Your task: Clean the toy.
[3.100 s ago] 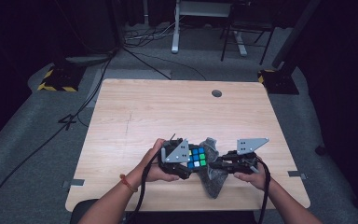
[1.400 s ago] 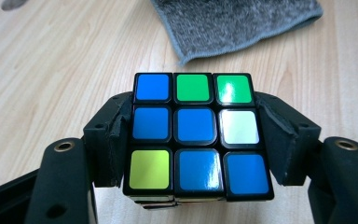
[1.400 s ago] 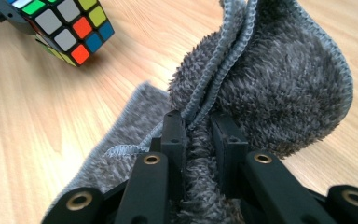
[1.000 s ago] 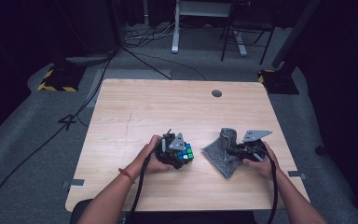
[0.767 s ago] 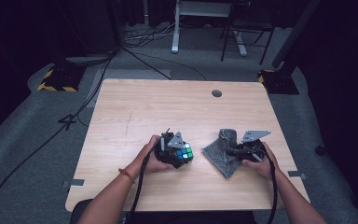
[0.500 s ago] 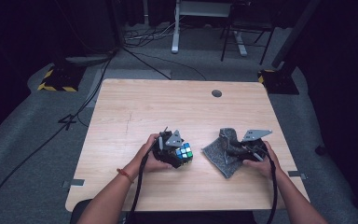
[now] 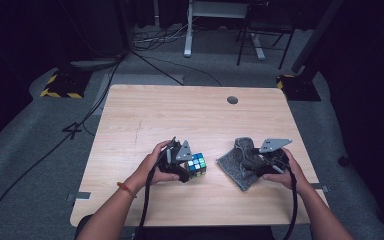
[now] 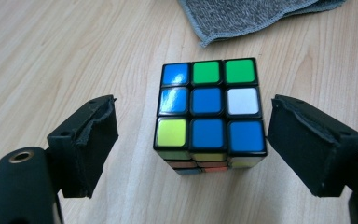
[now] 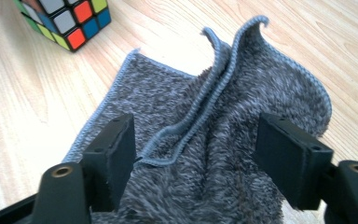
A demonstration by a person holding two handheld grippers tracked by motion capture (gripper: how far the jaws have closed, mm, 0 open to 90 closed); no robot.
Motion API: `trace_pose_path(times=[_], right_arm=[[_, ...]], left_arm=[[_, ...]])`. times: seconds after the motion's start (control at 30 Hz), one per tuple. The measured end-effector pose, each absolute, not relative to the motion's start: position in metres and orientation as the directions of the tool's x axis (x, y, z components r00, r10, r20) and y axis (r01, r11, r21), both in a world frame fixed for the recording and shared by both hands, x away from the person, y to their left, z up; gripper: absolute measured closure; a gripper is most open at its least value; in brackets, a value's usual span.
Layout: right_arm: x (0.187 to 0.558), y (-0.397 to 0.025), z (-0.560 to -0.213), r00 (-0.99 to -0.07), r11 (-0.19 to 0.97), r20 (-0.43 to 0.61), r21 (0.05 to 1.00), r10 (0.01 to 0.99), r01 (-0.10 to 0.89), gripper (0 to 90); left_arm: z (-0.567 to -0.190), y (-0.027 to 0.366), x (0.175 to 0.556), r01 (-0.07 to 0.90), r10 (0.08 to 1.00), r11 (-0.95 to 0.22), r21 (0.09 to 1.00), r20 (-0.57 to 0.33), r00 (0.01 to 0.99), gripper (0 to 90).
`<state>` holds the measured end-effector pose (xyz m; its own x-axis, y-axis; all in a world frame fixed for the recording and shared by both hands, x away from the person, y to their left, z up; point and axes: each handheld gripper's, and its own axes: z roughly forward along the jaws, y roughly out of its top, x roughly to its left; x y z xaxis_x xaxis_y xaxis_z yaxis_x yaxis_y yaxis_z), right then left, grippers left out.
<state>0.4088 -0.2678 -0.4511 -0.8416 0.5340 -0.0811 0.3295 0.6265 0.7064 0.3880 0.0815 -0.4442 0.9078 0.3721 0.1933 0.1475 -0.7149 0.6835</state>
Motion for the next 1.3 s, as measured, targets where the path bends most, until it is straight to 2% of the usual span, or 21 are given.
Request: trace_pose_path(times=[0.43, 0.8, 0.97, 1.3], right_arm=[[0.388, -0.281, -0.443, -0.829, 0.631, -0.11, 0.705, 0.548, 0.324, 27.2], [0.368, -0.298, -0.45, -0.815, 0.628, -0.126, 0.706, 0.566, 0.327, 26.5], [0.359, -0.311, -0.454, -0.801, 0.627, -0.136, 0.702, 0.583, 0.337, 26.3], [0.346, -0.345, -0.472, -0.754, 0.598, -0.118, 0.692, 0.647, 0.405, 26.0]], left_arm=[[-0.441, 0.104, 0.364, 0.141, 0.391, -0.768, 0.625, 0.283, 0.875, 16.7], [-0.45, 0.127, 0.35, 0.169, 0.422, -0.777, 0.606, 0.303, 0.854, 16.9], [-0.456, 0.142, 0.345, 0.196, 0.449, -0.762, 0.617, 0.285, 0.847, 16.9], [-0.471, 0.167, 0.335, 0.244, 0.481, -0.769, 0.59, 0.282, 0.83, 16.4]])
